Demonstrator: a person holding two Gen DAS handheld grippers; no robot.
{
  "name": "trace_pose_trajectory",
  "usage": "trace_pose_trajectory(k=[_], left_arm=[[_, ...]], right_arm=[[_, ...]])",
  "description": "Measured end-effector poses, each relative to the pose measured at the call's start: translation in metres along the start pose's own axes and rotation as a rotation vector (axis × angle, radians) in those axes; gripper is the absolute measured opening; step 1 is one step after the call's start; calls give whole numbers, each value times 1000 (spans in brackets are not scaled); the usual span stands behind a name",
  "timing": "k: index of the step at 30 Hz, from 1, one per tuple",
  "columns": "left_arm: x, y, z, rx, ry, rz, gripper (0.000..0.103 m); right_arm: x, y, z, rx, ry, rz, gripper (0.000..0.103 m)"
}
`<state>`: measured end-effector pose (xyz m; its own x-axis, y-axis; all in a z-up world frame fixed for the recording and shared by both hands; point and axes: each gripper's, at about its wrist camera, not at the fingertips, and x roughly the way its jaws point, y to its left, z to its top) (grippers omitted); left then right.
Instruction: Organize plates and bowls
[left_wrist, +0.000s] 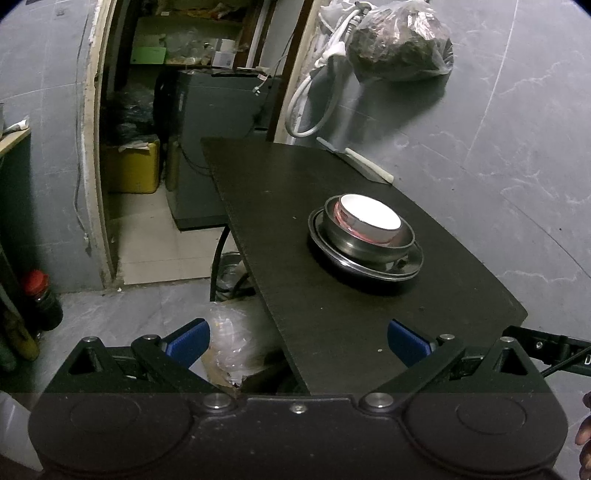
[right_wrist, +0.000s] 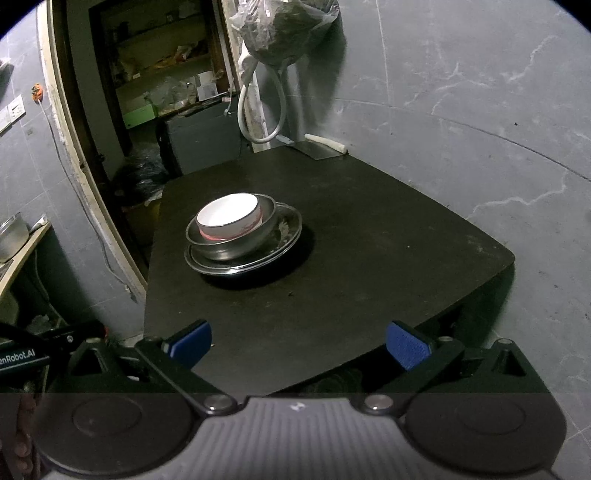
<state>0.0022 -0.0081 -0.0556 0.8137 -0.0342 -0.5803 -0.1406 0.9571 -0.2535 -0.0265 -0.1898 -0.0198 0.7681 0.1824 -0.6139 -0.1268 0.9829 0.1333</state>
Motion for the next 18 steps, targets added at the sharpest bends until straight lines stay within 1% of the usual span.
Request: trace_pose_trajectory(k=[18], left_arm=[[0,1,1,-1,8,5,102]], right_arm=[[-1,1,2,-15,-3,5,103]])
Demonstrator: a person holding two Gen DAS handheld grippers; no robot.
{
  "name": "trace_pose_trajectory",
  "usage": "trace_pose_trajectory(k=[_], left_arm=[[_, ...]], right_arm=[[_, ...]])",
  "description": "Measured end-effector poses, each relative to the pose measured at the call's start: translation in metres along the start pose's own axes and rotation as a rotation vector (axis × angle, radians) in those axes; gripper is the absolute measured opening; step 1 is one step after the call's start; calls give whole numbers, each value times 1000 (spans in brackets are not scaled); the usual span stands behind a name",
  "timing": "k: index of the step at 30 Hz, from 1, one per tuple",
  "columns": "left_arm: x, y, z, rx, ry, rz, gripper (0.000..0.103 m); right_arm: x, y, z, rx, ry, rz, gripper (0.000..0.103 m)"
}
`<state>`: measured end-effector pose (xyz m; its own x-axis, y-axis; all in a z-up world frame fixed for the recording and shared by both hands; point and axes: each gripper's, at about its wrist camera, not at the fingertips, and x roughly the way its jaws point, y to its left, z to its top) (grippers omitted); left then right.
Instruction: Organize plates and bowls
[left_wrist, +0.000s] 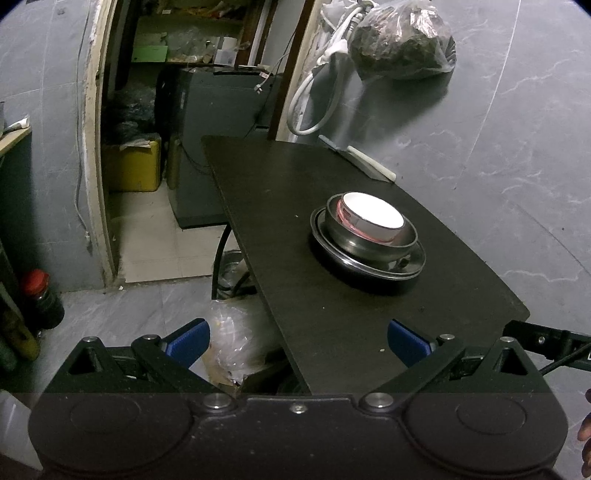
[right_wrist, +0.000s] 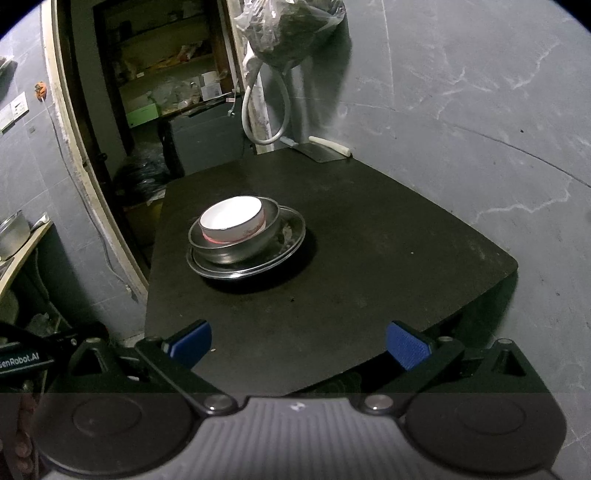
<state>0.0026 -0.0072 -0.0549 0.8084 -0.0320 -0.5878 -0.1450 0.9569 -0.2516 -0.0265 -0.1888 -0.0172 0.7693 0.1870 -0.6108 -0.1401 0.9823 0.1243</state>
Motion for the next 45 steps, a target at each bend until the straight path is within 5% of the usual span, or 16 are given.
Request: trace_pose_trajectory(k=[45], left_arm=[[-1,-10,8,24,24,19,102]], right_arm=[[-1,0,2,0,-3,-5,103]])
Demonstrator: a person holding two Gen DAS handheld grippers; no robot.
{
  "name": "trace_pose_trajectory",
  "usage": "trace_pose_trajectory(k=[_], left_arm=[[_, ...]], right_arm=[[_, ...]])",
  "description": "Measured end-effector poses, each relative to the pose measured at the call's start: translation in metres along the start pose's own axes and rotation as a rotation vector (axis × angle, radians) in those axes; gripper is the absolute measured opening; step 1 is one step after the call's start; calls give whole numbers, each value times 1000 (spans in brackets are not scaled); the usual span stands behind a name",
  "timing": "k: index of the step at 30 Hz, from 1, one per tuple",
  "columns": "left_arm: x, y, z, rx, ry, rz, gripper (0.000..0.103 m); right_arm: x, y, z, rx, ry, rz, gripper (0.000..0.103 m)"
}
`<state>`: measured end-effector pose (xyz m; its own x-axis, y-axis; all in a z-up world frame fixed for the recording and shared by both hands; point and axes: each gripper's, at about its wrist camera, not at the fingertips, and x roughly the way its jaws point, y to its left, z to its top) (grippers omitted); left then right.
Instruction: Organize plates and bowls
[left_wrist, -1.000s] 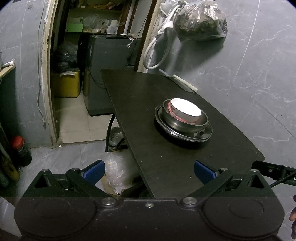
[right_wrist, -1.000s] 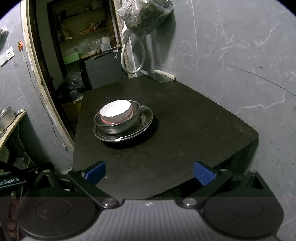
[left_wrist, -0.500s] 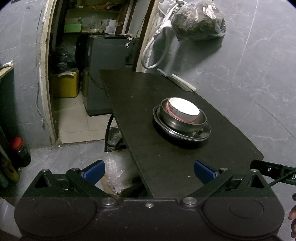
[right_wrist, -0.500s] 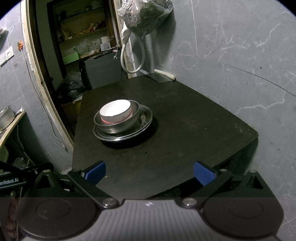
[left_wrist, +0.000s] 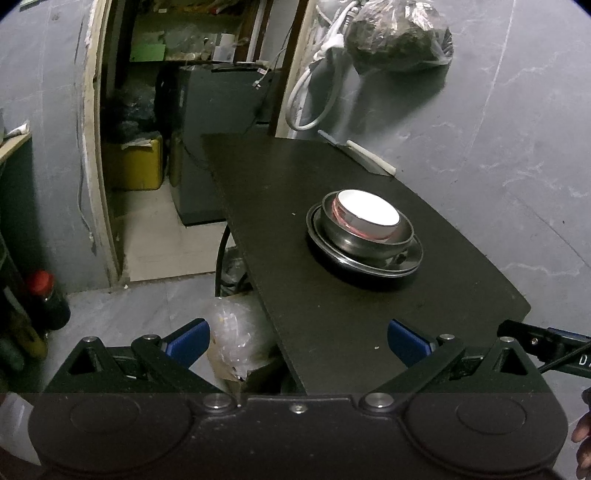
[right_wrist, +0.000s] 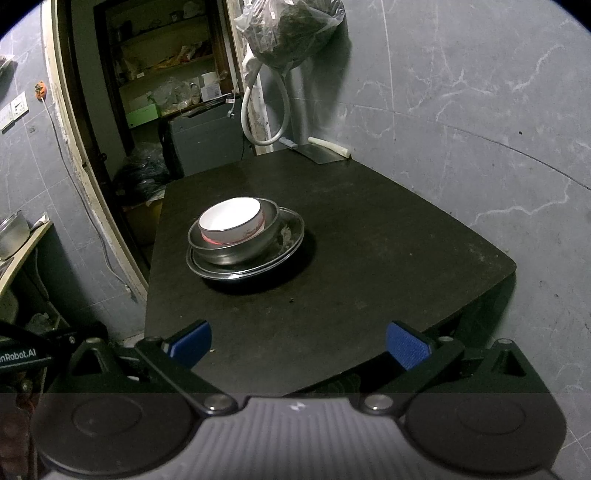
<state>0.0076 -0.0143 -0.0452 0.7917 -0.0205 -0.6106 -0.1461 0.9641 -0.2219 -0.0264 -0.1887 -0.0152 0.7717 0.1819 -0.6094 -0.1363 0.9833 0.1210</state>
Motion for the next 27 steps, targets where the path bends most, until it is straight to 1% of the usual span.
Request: trace_pose_trajectory(k=[9,27], left_arm=[[0,-2,-1,10,-6,-19,102],[6,-7,0,28,11,-25,102]], right_arm=[[1,-2,-1,3,2,0,103],[6,-13,-3,15,18,6,103]])
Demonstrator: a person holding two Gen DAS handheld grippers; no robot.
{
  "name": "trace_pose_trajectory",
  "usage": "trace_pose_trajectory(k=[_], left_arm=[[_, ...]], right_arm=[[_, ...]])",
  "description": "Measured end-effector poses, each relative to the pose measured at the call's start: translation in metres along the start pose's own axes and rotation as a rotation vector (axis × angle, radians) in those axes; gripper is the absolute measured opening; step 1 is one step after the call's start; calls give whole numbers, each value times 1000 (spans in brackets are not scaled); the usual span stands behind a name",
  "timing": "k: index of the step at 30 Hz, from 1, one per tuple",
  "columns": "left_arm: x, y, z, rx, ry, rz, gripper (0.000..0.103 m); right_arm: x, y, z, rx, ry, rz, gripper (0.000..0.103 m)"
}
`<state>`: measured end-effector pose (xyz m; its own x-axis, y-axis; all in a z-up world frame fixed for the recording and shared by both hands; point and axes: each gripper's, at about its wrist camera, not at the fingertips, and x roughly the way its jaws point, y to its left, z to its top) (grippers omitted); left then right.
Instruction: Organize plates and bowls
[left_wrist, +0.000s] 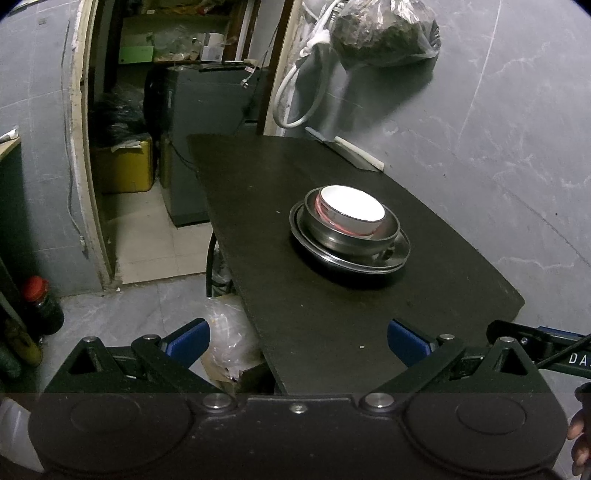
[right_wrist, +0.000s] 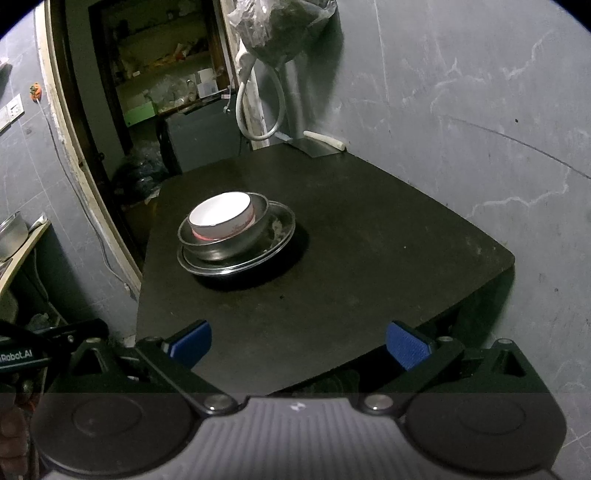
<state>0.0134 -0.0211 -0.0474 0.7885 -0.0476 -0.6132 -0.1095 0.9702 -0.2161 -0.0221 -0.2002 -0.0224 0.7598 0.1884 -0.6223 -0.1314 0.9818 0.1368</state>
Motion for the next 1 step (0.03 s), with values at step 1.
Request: trace_pose_trajectory(k=[1], left_arm=[[0,-1,0,2,2,0,102]], right_arm=[[1,-1,-1,1,1,1,103]])
